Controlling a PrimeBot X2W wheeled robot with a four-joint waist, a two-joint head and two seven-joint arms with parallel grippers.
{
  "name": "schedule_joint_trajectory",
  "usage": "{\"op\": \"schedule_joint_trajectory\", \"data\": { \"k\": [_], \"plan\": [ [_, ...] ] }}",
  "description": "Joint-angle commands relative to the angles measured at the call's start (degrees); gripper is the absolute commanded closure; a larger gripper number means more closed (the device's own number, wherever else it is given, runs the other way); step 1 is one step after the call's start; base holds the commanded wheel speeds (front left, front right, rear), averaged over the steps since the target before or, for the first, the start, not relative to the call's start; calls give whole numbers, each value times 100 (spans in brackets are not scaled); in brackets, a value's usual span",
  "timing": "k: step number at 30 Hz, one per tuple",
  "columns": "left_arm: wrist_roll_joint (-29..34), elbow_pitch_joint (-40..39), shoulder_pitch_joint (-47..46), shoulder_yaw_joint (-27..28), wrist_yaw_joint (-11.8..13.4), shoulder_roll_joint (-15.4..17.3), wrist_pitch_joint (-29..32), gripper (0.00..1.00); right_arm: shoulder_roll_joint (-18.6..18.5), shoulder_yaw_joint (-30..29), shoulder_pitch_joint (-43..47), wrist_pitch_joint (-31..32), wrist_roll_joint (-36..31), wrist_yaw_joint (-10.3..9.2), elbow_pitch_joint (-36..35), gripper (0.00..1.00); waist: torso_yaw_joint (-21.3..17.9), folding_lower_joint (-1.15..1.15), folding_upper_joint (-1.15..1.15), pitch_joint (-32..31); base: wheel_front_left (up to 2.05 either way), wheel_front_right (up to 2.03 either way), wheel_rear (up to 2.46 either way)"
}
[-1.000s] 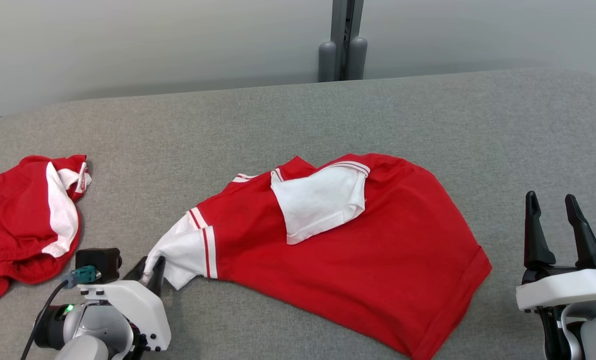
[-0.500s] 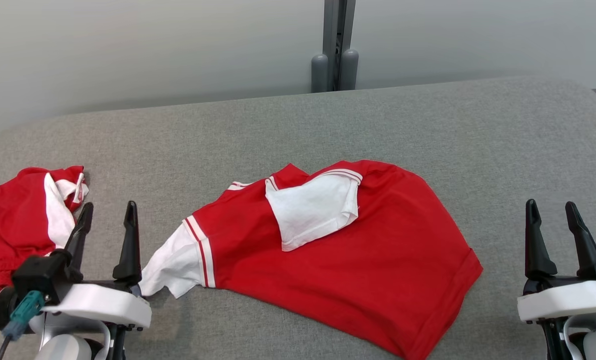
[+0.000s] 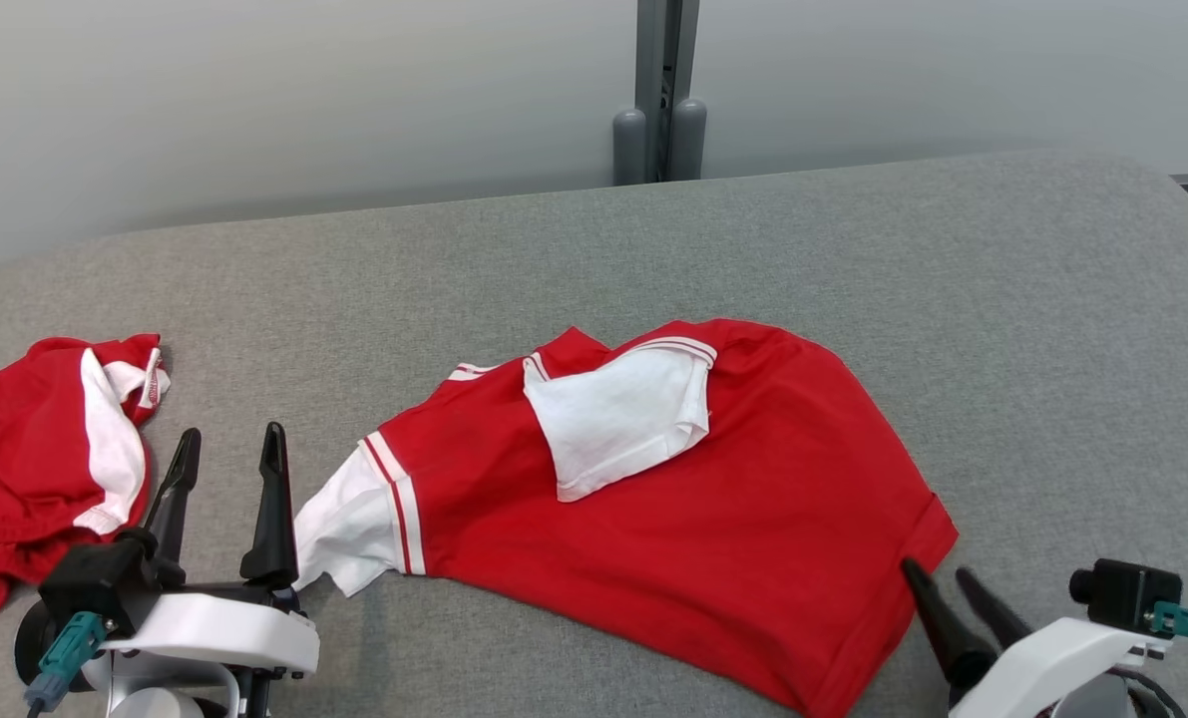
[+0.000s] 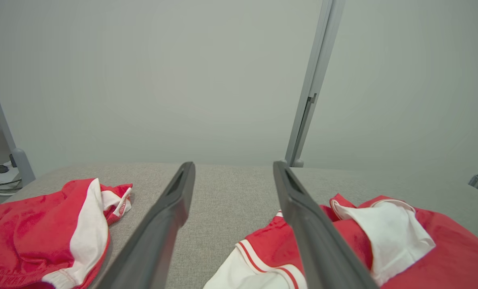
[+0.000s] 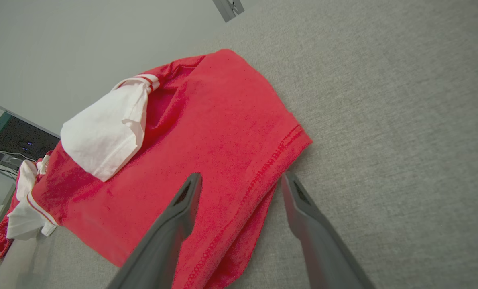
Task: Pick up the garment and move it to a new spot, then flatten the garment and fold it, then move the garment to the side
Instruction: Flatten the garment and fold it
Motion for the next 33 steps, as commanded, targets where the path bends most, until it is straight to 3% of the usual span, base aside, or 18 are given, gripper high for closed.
{"op": "schedule_joint_trajectory", "data": {
  "k": [1, 7, 11, 17, 24, 25, 26, 27, 33],
  "plan": [
    [41, 55, -87, 23, -36, -7, -25, 0, -122, 52, 117, 524, 294, 2, -51, 0, 37, 0, 0, -6, 0, 0, 0],
    [69, 175, -107, -5, -106, -89, -28, 0, -160, -160, 566, 2020, 900, 2, -458, 0, 157, 0, 0, -29, 0, 0, 0],
    [77, 239, -121, 0, -144, -125, -30, 0, -37, -480, 767, 2793, 872, 3, -677, 0, 222, 0, 0, -30, 0, 0, 0],
    [91, 305, -179, -28, -210, -170, -24, 0, 160, -591, 592, 2857, 867, 3, -723, 0, 327, 0, 0, 39, 0, 0, 0],
    [97, 423, -259, -52, -267, -246, -23, 0, 241, -800, 246, 2814, 912, 3, -184, 0, 485, 0, 0, 103, 0, 0, 0],
    [101, 437, -270, -59, -278, -255, -23, 0, 242, -788, 180, 2756, 984, 3, -148, 13, 510, 0, 0, 115, 0, 0, 0],
    [104, 450, -275, -56, -291, -258, -23, 0, 239, -771, 122, 2666, 1031, 3, -141, 62, 527, 0, 0, 124, 0, 0, 0],
    [105, 462, -281, -47, -292, -260, -22, 0, 234, -750, 70, 2573, 1089, 3, -154, 100, 541, 0, 0, 131, 0, 0, 0],
    [123, 513, -287, 4, -340, -323, -24, 0, 231, -709, -220, 2103, 1242, 3, -442, 100, 591, 0, 0, 155, 0, 0, 0]
  ]
}}
